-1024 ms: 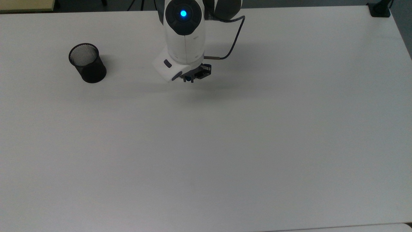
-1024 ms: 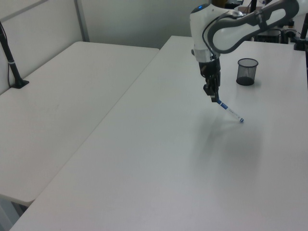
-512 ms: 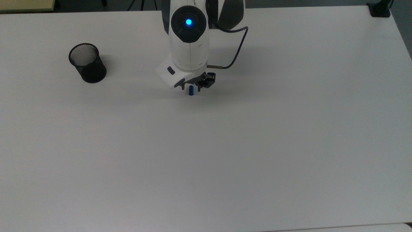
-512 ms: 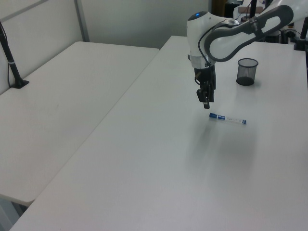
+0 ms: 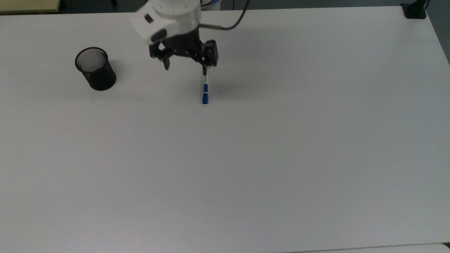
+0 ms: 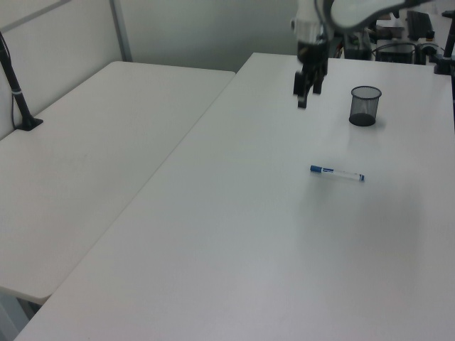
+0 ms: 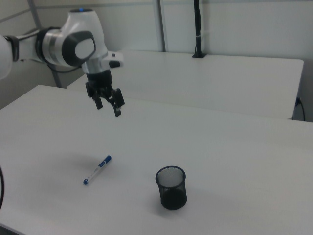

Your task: Remove the marker

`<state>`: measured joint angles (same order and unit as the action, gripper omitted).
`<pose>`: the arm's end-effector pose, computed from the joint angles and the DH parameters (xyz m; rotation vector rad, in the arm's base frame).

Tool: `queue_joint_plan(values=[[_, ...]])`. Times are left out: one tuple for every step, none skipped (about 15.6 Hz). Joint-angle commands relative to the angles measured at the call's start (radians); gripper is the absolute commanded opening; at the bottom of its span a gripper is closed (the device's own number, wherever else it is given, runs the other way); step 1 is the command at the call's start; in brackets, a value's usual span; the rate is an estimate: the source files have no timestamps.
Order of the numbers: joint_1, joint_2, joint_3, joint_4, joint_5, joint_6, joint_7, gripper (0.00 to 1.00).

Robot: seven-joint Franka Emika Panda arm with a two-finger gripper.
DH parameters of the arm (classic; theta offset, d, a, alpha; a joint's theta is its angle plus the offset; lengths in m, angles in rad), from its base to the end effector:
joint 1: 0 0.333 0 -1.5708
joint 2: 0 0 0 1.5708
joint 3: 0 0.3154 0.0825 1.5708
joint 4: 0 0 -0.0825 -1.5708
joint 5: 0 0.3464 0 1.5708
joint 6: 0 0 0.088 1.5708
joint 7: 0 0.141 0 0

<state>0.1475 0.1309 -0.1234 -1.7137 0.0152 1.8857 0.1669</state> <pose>0.5721 0.0184 0.4840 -3.1300 0.2286 -0.0660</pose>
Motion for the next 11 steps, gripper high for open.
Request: queue_joint_plan(values=[[-0.069, -0.144, 0.037, -0.041, -0.015, -0.097, 0.006, 1.00], [-0.086, -0.169, 0.039, -0.043, -0.017, -0.102, -0.001, 1.00], [-0.101, -0.191, 0.042, -0.043, -0.017, -0.105, -0.030, 1.00], [-0.114, -0.198, 0.042, -0.035, -0.015, -0.126, -0.074, 1.00], [-0.115, -0.197, 0.042, -0.030, -0.015, -0.147, -0.086, 1.00], [-0.111, -0.195, 0.042, -0.027, -0.015, -0.149, -0.084, 1.00], [-0.111, -0.192, 0.042, -0.026, -0.015, -0.152, -0.083, 1.00], [-0.112, -0.188, 0.042, -0.024, -0.015, -0.151, -0.083, 1.00], [-0.114, -0.186, 0.041, -0.024, -0.017, -0.151, -0.083, 1.00], [-0.114, -0.188, 0.041, -0.024, -0.017, -0.151, -0.083, 1.00], [-0.115, -0.189, 0.039, -0.024, -0.017, -0.151, -0.083, 1.00]])
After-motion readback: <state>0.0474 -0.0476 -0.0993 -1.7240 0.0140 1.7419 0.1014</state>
